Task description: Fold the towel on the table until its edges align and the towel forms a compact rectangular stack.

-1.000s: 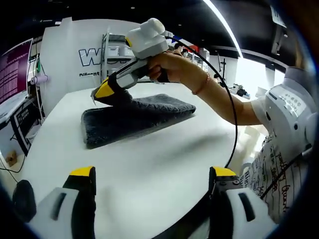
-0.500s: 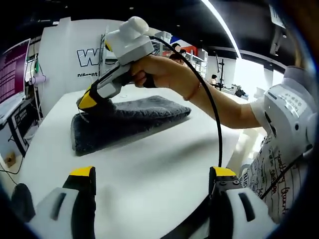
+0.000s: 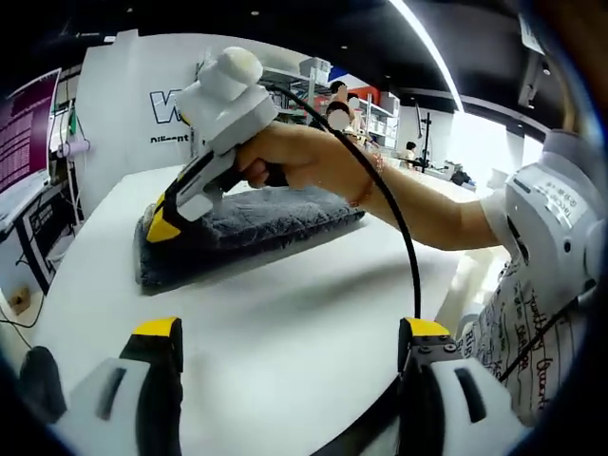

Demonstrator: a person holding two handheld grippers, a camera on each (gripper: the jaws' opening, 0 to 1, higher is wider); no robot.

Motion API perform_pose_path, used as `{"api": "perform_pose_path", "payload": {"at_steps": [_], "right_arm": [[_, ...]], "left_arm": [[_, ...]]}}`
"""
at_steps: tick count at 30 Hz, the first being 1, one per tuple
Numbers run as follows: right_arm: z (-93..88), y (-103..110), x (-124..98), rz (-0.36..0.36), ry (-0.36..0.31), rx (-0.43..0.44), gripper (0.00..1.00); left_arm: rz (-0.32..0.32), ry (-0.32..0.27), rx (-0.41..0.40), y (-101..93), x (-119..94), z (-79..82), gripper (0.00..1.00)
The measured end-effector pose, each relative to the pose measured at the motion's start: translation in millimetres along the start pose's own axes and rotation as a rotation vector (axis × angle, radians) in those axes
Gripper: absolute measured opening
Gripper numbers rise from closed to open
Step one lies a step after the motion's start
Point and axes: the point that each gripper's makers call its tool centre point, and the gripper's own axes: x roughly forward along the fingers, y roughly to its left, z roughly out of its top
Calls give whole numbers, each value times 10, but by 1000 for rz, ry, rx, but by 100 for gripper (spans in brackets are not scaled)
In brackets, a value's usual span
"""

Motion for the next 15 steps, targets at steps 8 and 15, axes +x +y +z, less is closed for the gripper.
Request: {"api": "perform_pose_path", "payload": {"at_steps": [8, 15], "right_arm": [[-5, 80, -139, 31, -30, 29, 37], [-15, 143, -437, 36, -67, 52, 55]], "left_arm": [[10, 3, -7, 34, -10, -15, 99], [3, 4, -5, -25, 10, -16, 99]]}}
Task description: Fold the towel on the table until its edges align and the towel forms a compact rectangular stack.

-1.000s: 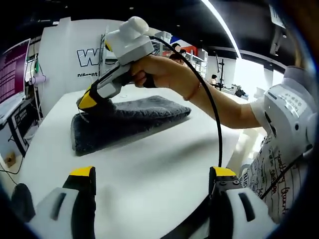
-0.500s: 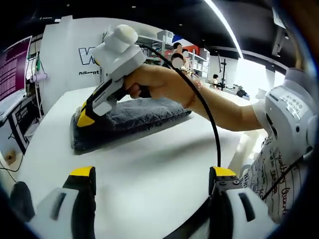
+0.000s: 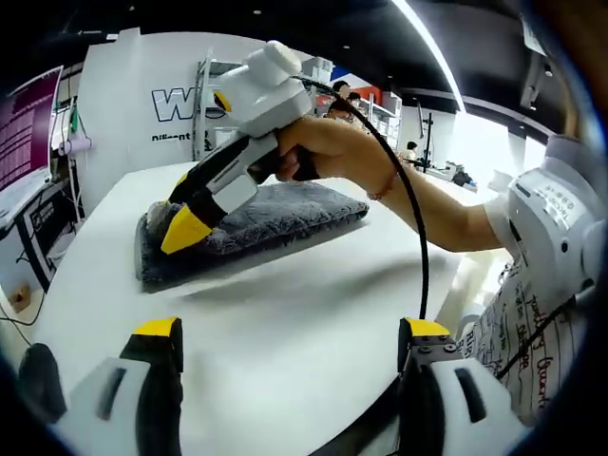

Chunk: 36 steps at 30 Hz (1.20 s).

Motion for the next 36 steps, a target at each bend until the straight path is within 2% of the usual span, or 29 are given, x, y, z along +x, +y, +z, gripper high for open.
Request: {"api": "perform_pose_path", "payload": {"at_steps": [7, 11, 14, 19, 22, 24, 28, 36], "right_arm": [[-132, -40, -382, -24, -21, 13, 56], [-353, -218, -803, -89, -38, 68, 56], [-563, -396, -1098, -145, -49, 113, 59], [-1096, -773, -1596, -278, -15, 238, 60], [-1353, -917, -1833, -326, -1, 288, 61], [-1506, -983, -1974, -354, 3, 318, 64], [-1666, -1027, -2137, -377, 2, 352, 77], [-1948, -924, -2476, -402, 1, 403, 97]], "left_arm": [[6, -1, 2, -21, -20, 14, 99], [16, -3, 1, -10, -26, 25, 99], [15, -5, 3, -14, -20, 42, 99], [10, -14, 14, -26, -11, 98, 99], [10, -17, 18, -22, 3, 121, 99], [9, -17, 21, -19, 17, 136, 99], [0, -15, 27, -45, 51, 158, 99], [-14, -11, 44, -88, 62, 191, 99]]}}
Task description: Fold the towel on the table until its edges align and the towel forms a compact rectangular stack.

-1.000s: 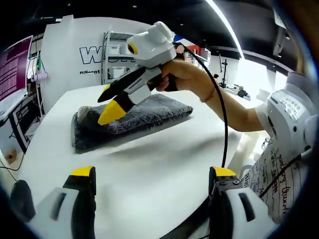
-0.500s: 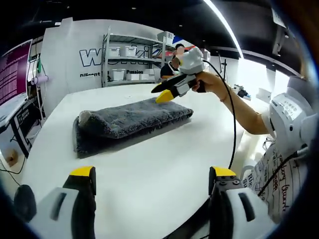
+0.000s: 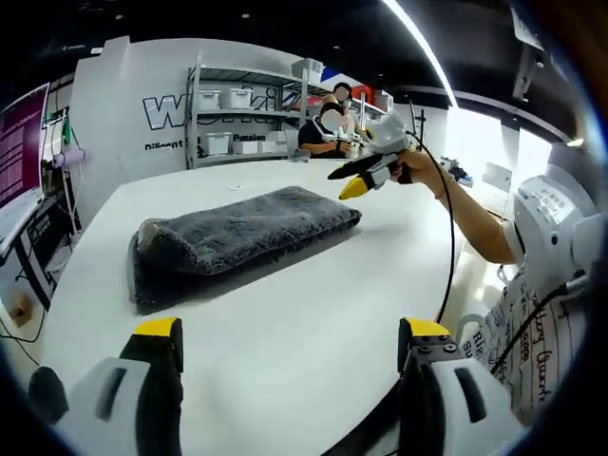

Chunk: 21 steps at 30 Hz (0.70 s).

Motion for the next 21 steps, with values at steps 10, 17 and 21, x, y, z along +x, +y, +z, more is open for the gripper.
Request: {"api": "perform_pose_path", "payload": {"at_steps": [10, 17, 21], "right_arm": [[-386, 6, -519, -9, -17, 59, 99], [-725, 90, -885, -66, -13, 67, 99], [-836, 138, -1026, -98, -12, 56, 99]], "left_arm": [[-7, 4, 12, -27, 30, 48, 99], [-10, -4, 9, -22, 59, 82, 99], [-7, -2, 2, -8, 76, 69, 99]]}}
